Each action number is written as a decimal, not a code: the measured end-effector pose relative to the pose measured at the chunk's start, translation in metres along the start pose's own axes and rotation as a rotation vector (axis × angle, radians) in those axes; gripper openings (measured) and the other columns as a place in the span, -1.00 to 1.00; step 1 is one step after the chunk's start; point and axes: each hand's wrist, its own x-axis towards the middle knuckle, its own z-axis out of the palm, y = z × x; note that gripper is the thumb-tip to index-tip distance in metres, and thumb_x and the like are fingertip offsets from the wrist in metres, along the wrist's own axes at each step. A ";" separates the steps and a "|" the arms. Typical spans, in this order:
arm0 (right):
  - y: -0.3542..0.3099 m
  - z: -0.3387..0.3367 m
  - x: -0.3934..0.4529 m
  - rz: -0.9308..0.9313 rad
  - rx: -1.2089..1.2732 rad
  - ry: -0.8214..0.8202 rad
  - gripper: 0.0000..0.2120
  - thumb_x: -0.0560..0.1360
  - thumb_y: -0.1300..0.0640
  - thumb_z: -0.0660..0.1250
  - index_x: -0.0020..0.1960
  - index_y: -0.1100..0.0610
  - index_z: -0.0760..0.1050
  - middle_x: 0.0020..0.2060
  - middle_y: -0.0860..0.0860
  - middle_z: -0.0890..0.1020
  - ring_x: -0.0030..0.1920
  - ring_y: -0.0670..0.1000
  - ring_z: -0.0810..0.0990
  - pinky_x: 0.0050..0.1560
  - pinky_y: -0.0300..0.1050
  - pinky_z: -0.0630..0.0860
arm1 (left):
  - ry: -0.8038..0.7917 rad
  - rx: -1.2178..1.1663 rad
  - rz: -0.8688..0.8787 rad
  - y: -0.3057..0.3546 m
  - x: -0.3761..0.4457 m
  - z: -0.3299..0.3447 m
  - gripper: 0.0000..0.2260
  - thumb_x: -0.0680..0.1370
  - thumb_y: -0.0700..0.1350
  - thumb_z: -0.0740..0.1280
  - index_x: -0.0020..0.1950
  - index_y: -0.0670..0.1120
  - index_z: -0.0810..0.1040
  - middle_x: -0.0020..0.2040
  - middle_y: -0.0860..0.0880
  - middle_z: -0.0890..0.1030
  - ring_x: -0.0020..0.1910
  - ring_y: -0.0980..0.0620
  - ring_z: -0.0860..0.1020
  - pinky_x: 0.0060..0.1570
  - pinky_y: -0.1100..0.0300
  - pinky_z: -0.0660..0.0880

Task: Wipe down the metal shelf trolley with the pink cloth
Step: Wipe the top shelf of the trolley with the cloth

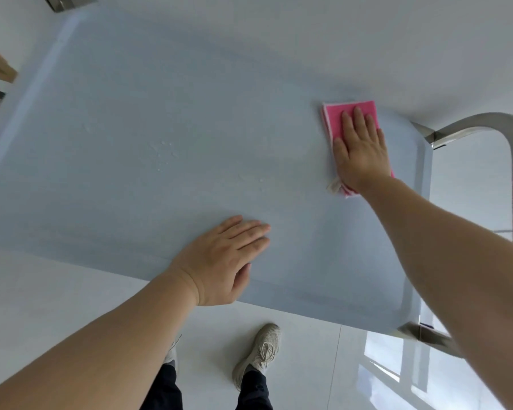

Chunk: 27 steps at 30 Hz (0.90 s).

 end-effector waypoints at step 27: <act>-0.103 0.034 -0.179 -0.195 -0.016 -0.098 -0.46 0.58 -0.14 -0.16 0.48 0.04 -0.21 0.49 -0.02 -0.15 0.49 0.01 -0.26 0.48 -0.02 -0.28 | 0.169 0.062 -0.065 0.004 -0.002 -0.004 -0.76 0.36 -0.15 0.23 -0.03 -0.19 0.54 0.01 -0.17 0.56 -0.06 -0.18 0.49 0.08 -0.02 0.43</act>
